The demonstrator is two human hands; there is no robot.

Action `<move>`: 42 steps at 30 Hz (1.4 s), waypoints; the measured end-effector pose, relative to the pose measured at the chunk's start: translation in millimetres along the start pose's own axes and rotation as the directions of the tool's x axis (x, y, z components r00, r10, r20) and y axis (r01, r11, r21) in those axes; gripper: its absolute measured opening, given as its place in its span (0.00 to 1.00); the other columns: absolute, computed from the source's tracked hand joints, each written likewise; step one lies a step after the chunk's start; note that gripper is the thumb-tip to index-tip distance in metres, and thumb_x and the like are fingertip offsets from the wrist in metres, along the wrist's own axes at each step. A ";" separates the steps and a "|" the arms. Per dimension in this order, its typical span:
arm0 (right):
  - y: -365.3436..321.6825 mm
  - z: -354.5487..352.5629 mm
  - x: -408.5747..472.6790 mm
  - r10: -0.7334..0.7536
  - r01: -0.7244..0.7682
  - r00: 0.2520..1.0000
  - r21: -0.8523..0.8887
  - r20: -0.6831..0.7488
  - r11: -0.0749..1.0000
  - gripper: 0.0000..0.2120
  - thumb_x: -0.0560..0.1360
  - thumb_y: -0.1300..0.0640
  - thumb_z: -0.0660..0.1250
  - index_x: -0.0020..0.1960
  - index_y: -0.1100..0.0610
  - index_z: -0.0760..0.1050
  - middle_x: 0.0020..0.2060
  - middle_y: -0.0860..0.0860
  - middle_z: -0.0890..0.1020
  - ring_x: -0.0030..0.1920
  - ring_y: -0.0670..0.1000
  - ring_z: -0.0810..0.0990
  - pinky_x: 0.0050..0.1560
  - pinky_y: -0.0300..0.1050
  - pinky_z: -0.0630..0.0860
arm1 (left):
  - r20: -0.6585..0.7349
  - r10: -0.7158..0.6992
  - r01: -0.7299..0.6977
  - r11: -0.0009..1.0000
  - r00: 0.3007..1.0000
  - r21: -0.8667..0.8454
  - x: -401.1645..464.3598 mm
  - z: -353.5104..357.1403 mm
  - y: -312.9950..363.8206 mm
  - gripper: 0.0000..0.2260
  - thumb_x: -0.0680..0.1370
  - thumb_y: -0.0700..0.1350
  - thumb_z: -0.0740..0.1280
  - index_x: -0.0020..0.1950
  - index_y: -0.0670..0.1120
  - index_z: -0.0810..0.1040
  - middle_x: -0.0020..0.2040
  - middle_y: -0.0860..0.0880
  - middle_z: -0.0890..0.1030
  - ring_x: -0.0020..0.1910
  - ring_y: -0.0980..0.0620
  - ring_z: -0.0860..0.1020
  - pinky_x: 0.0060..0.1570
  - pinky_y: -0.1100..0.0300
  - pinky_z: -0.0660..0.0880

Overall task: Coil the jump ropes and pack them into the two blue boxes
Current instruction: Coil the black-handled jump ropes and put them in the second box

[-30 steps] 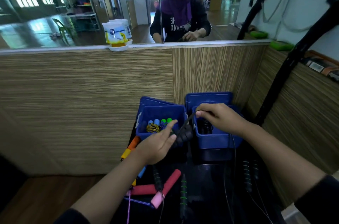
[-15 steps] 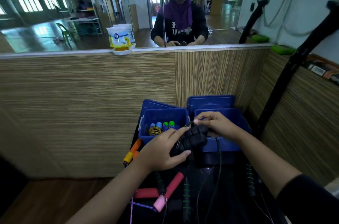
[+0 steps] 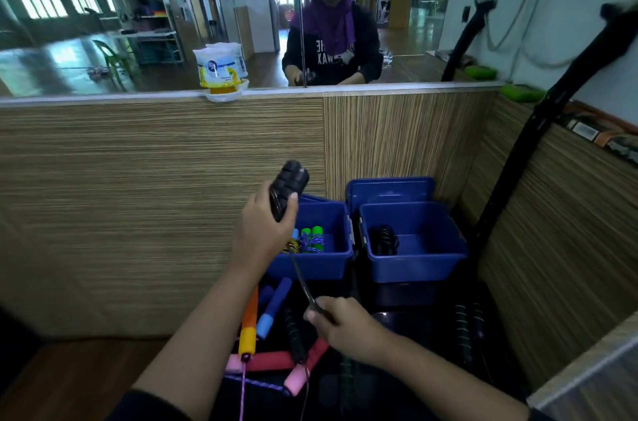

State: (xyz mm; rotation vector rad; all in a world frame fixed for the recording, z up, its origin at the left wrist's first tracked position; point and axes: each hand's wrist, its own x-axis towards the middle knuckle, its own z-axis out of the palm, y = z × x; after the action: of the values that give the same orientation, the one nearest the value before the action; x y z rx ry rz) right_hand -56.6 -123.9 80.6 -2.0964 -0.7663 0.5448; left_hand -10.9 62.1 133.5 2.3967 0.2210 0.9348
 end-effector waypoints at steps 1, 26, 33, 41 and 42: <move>-7.4 -6.0 -3.7 -0.066 0.063 0.997 -0.083 -0.030 0.995 0.12 0.80 0.54 0.59 0.45 0.61 0.74 0.30 0.49 0.74 0.32 0.48 0.71 0.35 0.39 0.68 | 0.047 -0.010 0.006 0.995 0.999 0.095 -0.7 1.9 -9.3 0.24 0.76 0.63 0.53 0.60 0.47 0.74 0.46 0.44 0.79 0.44 0.43 0.78 0.40 0.53 0.75; 13.9 -40.5 23.0 0.091 -0.064 0.996 0.630 -0.010 0.774 0.11 0.82 0.55 0.55 0.52 0.57 0.75 0.26 0.53 0.74 0.26 0.50 0.75 0.32 0.44 0.78 | -0.005 0.202 -0.196 0.940 0.979 -0.280 -44.6 4.4 24.6 0.22 0.80 0.58 0.57 0.68 0.47 0.72 0.58 0.51 0.79 0.57 0.56 0.77 0.56 0.63 0.72; 11.7 -19.7 -5.0 -0.087 0.082 0.995 -0.085 -0.052 0.993 0.12 0.80 0.51 0.58 0.46 0.55 0.77 0.32 0.52 0.78 0.31 0.45 0.74 0.37 0.40 0.71 | -0.037 -0.147 0.148 0.988 0.988 0.040 -12.2 11.5 -24.6 0.29 0.75 0.66 0.53 0.68 0.51 0.72 0.49 0.45 0.79 0.48 0.43 0.79 0.44 0.51 0.76; 5.3 -89.4 18.8 -0.144 0.102 0.984 -0.338 -0.104 0.936 0.10 0.79 0.52 0.60 0.41 0.49 0.75 0.33 0.43 0.78 0.35 0.40 0.75 0.39 0.37 0.72 | 0.428 0.310 -0.389 0.915 0.849 0.110 -76.7 47.2 -39.7 0.33 0.80 0.66 0.44 0.68 0.46 0.75 0.45 0.44 0.80 0.41 0.43 0.80 0.34 0.54 0.78; 6.8 -95.4 19.7 -0.148 0.109 0.983 -0.302 -0.109 0.947 0.10 0.79 0.54 0.61 0.41 0.50 0.76 0.33 0.42 0.78 0.36 0.37 0.75 0.39 0.32 0.70 | 0.457 0.332 -0.392 0.919 0.825 0.040 -79.3 46.9 -36.2 0.34 0.80 0.65 0.42 0.70 0.45 0.72 0.47 0.44 0.79 0.44 0.43 0.80 0.38 0.52 0.78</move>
State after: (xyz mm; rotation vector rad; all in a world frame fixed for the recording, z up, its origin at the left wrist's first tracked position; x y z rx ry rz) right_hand 18.0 -166.2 127.3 -2.3073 -0.9483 0.2280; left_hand -37.1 45.0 39.5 2.7563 -0.3730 0.5055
